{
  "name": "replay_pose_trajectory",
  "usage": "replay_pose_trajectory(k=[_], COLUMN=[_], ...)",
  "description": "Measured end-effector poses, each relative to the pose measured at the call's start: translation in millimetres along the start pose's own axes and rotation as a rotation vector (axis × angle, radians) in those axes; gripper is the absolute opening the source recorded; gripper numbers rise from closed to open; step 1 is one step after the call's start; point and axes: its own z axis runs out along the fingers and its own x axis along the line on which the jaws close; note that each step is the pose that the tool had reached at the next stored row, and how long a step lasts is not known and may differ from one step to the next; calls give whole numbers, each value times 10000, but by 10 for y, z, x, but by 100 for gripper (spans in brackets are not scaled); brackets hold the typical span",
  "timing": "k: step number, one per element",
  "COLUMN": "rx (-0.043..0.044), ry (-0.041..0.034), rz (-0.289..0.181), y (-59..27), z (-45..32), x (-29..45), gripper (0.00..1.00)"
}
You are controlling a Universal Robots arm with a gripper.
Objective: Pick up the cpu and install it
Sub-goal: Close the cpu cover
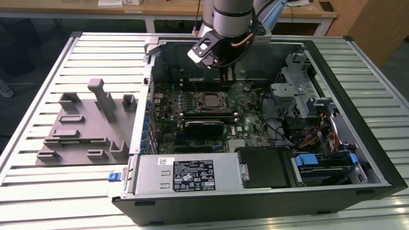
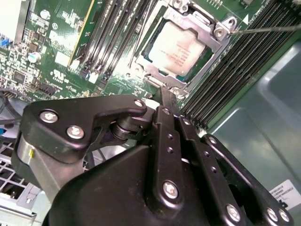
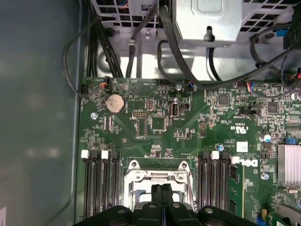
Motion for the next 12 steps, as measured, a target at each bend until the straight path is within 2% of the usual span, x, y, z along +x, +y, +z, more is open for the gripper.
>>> replay_pose_trajectory(k=[12], rx=[1], ry=[-2], rz=[17], y=[-104], z=[56], x=[-12], gripper=[11])
